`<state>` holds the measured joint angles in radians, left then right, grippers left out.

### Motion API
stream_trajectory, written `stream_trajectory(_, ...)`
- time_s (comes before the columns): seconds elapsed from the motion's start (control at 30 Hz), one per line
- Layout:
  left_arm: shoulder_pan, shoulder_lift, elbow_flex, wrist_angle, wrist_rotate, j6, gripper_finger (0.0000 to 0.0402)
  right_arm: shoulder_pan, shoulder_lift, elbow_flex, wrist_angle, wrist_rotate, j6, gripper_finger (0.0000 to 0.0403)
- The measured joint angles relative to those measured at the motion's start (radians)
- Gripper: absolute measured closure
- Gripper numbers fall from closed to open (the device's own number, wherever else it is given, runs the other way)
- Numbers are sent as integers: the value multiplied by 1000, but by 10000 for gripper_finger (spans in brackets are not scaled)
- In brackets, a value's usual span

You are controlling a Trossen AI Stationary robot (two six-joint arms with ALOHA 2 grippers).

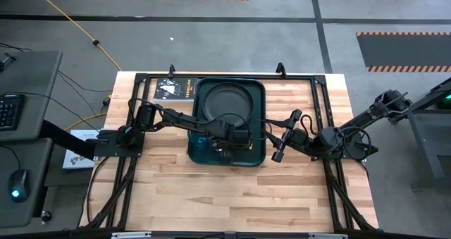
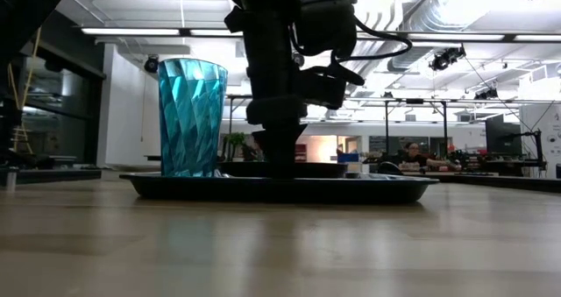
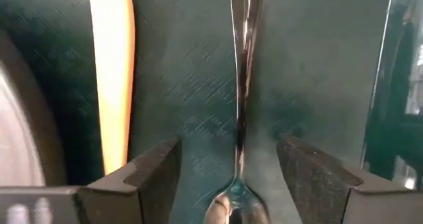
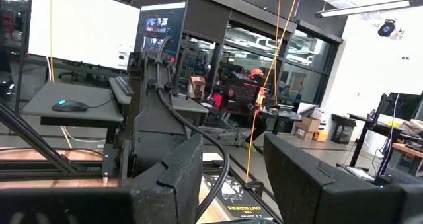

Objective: Pick and place plate/cup/fork/spoon on tray
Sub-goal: Adjust the black serving tray

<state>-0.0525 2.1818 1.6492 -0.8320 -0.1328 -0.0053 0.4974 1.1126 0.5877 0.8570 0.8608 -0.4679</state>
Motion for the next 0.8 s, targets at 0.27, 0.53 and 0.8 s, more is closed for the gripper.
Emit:
stream_trajectory(0.27, -3, 0, 0, 17, -1, 18, 164, 0, 0, 0, -3, 0, 0, 249)
stream_trajectory(0.53, -3, 0, 0, 78, -1, -10, 165, 0, 0, 0, -4, 0, 0, 249)
stream_trajectory(0.8, -3, 0, 0, 75, -1, -10, 164, 0, 0, 0, -4, 0, 0, 249)
